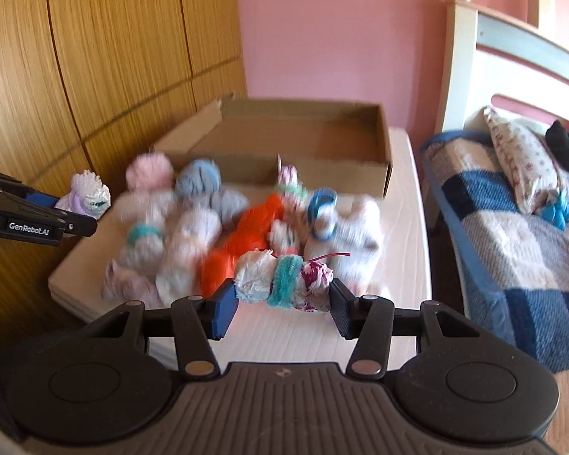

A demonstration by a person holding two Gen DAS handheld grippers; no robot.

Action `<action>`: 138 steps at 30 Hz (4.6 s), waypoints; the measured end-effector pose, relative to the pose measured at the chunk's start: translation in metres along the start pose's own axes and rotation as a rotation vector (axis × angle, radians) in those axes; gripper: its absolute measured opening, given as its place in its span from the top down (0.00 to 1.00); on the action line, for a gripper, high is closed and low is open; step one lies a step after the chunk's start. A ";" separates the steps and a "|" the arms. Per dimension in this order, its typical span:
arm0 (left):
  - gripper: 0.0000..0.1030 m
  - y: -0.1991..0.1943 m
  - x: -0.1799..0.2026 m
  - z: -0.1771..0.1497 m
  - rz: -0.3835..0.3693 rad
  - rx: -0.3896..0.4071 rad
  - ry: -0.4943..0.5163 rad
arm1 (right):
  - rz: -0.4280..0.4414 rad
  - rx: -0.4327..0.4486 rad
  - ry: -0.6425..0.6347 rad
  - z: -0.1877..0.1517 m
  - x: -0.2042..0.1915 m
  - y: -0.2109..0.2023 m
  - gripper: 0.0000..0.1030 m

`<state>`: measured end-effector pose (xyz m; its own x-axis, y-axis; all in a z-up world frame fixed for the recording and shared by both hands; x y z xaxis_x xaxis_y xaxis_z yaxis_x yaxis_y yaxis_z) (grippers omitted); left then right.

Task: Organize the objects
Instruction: 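Carry the lilac-tied bundle into the box with the left gripper while the right carries the teal-striped roll, then release both bundles in the box and return both grippers to the socks, then grasp the pink sock roll with the left gripper while the right grasps the plastic-wrapped bundle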

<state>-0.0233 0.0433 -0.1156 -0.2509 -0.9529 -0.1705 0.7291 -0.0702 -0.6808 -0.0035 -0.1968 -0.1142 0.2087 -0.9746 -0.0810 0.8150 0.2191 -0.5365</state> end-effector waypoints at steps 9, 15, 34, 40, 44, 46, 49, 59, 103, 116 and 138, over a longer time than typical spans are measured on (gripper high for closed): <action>0.49 0.034 0.005 0.094 -0.018 0.011 -0.045 | 0.083 0.100 -0.054 0.101 0.002 0.025 0.54; 0.49 0.102 0.004 0.130 -0.028 -0.106 -0.100 | 0.198 0.071 -0.125 0.140 -0.009 0.089 0.54; 0.25 0.197 -0.016 0.111 -0.001 -0.265 -0.122 | 0.279 -0.196 -0.280 0.093 -0.057 0.226 0.50; 0.20 0.190 -0.010 0.120 -0.014 -0.230 -0.108 | 0.279 -0.171 -0.276 0.098 -0.059 0.223 0.44; 0.20 0.180 -0.012 0.126 -0.025 -0.217 -0.136 | 0.276 -0.164 -0.289 0.101 -0.056 0.215 0.42; 0.20 0.169 -0.016 0.130 -0.025 -0.203 -0.160 | 0.265 -0.149 -0.265 0.107 -0.050 0.207 0.42; 0.18 0.143 -0.022 0.136 -0.011 -0.172 -0.201 | 0.248 -0.110 -0.184 0.117 -0.038 0.180 0.41; 0.06 0.017 -0.008 0.089 0.080 0.041 -0.187 | 0.079 0.091 0.000 0.085 0.019 0.037 0.21; 0.01 -0.014 0.043 -0.044 0.085 0.097 -0.143 | 0.034 0.134 0.088 -0.001 0.053 -0.010 0.05; 0.01 0.017 0.063 -0.045 0.090 0.009 -0.059 | -0.010 -0.022 0.009 -0.022 0.043 0.038 0.25; 0.33 0.017 0.072 -0.059 0.067 0.018 -0.091 | -0.040 -0.111 0.010 -0.036 0.038 0.050 0.52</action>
<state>-0.0658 -0.0090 -0.1815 -0.1423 -0.9785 -0.1492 0.7538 -0.0094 -0.6570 0.0254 -0.2248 -0.1742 0.1709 -0.9831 -0.0657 0.7576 0.1738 -0.6291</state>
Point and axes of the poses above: each gripper's, at about its wrist camera, not at the fingertips, and y roughly the way its jaws point, x to its right, z to its top, the point moved 9 cm from there along y, roughly the way its jaws point, and after that the axes turned 8 degrees about x, right-handed, at the moved point
